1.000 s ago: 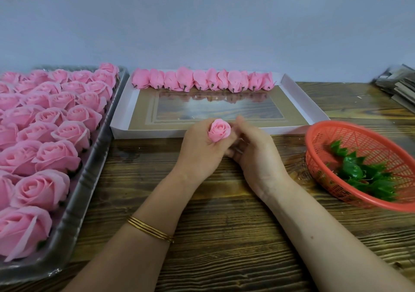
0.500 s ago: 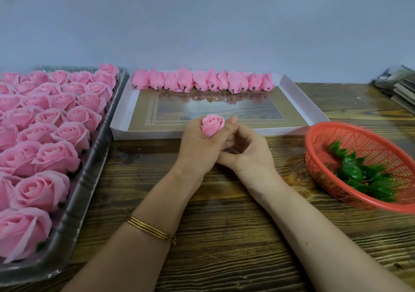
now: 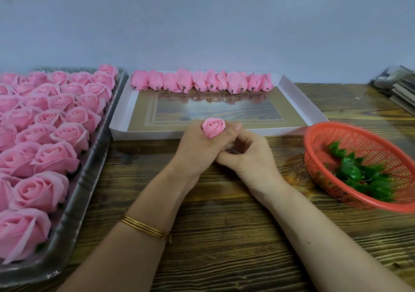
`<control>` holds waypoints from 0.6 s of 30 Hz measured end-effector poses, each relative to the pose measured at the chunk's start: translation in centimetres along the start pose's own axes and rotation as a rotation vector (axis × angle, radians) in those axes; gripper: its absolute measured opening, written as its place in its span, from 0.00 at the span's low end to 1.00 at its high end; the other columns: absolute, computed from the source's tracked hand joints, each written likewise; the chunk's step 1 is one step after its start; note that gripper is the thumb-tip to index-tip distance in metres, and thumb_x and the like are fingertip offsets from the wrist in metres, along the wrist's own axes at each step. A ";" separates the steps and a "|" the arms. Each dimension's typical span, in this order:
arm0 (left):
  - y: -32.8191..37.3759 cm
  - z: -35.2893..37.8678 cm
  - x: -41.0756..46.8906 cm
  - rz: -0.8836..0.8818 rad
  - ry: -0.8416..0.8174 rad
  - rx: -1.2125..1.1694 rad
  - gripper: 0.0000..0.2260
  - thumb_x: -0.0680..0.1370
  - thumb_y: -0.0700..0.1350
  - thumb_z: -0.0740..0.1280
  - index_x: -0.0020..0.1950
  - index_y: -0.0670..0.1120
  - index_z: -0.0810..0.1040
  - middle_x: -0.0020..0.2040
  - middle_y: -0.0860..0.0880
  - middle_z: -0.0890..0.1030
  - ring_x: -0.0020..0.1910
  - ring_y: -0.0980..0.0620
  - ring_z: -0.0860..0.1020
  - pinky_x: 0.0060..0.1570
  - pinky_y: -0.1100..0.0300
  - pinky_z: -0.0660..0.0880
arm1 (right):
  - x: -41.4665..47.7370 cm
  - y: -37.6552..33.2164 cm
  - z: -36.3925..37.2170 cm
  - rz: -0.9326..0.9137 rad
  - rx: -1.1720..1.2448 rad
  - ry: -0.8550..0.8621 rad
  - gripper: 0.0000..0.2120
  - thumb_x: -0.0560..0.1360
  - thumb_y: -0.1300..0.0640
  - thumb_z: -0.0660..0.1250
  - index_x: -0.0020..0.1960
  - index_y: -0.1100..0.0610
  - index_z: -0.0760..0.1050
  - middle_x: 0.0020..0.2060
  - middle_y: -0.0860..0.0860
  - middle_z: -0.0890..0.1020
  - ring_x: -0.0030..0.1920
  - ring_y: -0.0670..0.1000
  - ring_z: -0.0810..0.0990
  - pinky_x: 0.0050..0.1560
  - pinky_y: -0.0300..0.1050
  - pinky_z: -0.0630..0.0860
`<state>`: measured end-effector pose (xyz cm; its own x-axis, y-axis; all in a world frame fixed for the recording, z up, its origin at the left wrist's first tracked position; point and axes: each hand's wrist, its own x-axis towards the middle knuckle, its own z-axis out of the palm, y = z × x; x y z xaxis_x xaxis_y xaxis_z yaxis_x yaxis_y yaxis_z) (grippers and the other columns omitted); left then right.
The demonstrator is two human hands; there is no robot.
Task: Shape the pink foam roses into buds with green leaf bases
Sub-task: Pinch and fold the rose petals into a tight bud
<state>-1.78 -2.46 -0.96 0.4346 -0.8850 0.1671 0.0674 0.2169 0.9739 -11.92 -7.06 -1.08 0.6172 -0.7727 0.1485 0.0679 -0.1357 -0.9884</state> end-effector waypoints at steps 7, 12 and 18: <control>0.0 -0.3 0.0 -0.003 -0.042 0.033 0.13 0.76 0.41 0.70 0.47 0.29 0.78 0.41 0.38 0.78 0.41 0.45 0.77 0.49 0.50 0.76 | -0.3 -0.5 -0.5 0.062 0.074 -0.097 0.20 0.70 0.78 0.66 0.59 0.66 0.78 0.50 0.68 0.82 0.49 0.56 0.77 0.65 0.58 0.71; -0.1 -0.5 0.0 0.004 -0.054 0.072 0.07 0.77 0.42 0.71 0.39 0.42 0.81 0.32 0.49 0.79 0.35 0.54 0.78 0.43 0.57 0.77 | -0.2 -0.7 -0.7 0.077 0.060 -0.112 0.16 0.69 0.77 0.67 0.50 0.60 0.80 0.40 0.60 0.80 0.45 0.55 0.76 0.58 0.50 0.74; -0.5 -0.4 0.2 0.058 -0.005 0.097 0.11 0.73 0.49 0.71 0.33 0.46 0.79 0.31 0.51 0.79 0.34 0.57 0.77 0.37 0.65 0.75 | 0.1 -1.1 -1.2 0.062 -0.069 -0.094 0.16 0.67 0.78 0.69 0.46 0.60 0.81 0.32 0.46 0.80 0.37 0.45 0.76 0.46 0.38 0.74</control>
<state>-1.40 -2.59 -1.46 0.4311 -0.8741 0.2238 -0.0446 0.2271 0.9729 -12.85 -7.77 0.09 0.6892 -0.7201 0.0807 -0.0247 -0.1347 -0.9906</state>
